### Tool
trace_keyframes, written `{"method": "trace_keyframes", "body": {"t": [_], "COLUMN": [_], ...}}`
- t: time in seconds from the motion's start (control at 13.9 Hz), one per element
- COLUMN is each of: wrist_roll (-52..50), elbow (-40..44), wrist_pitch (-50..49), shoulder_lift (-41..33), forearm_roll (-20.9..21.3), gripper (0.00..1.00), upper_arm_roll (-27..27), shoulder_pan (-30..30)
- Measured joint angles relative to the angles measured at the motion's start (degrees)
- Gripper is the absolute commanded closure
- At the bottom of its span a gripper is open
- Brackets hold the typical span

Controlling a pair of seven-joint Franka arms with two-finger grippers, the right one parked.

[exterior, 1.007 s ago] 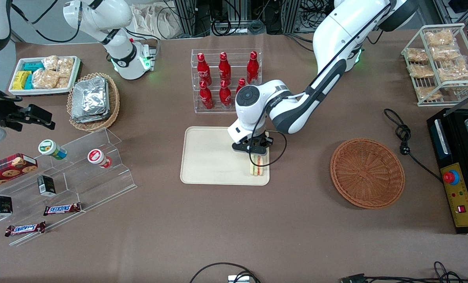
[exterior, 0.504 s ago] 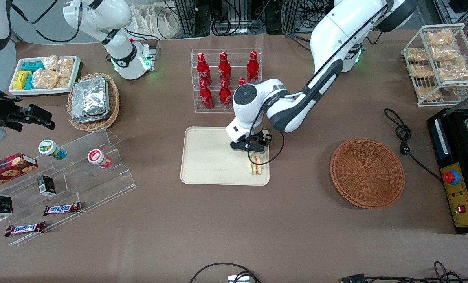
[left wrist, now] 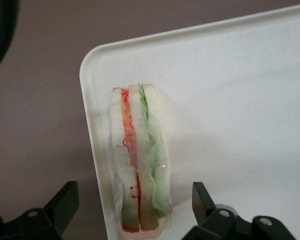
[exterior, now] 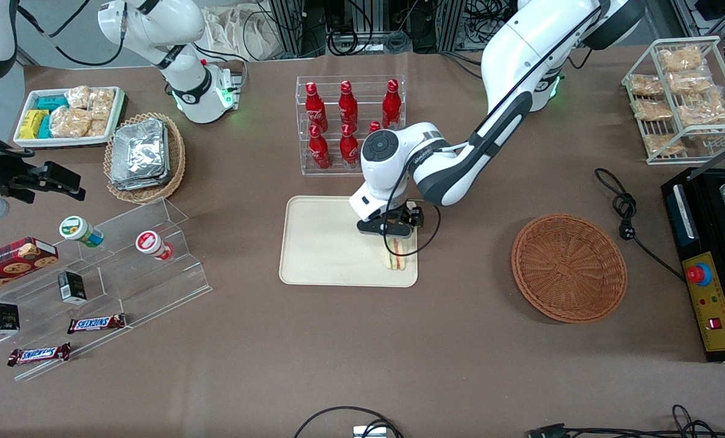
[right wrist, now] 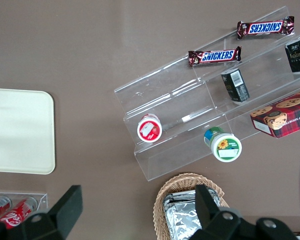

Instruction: Place sandwich from basket to tray

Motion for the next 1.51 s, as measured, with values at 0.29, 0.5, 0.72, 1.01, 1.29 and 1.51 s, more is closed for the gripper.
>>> {"method": "trace_keyframes", "body": {"t": [0.29, 0.5, 0.72, 1.01, 1.29, 1.51], "wrist_roll": [0.2, 4.1, 14.2, 23.2, 31.3, 39.0], "elbow": [2.1, 2.2, 2.4, 3.7, 8.3, 8.2], "wrist_pitch": [-2.0, -3.9, -6.1, -14.8, -26.1, -33.1], "shoulder_lift": [-3.9, -9.1, -13.6, -16.9, -20.3, -26.4], "forearm_roll": [0.0, -3.4, -14.7, -20.1, -26.3, -33.4], "gripper": [0.00, 0.00, 0.00, 0.00, 0.00, 0.00], "upper_arm_roll": [0.3, 0.3, 0.4, 0.5, 2.5, 9.6], "shoulder_pan": [4.0, 10.7, 17.2, 24.6, 27.5, 27.6]}}
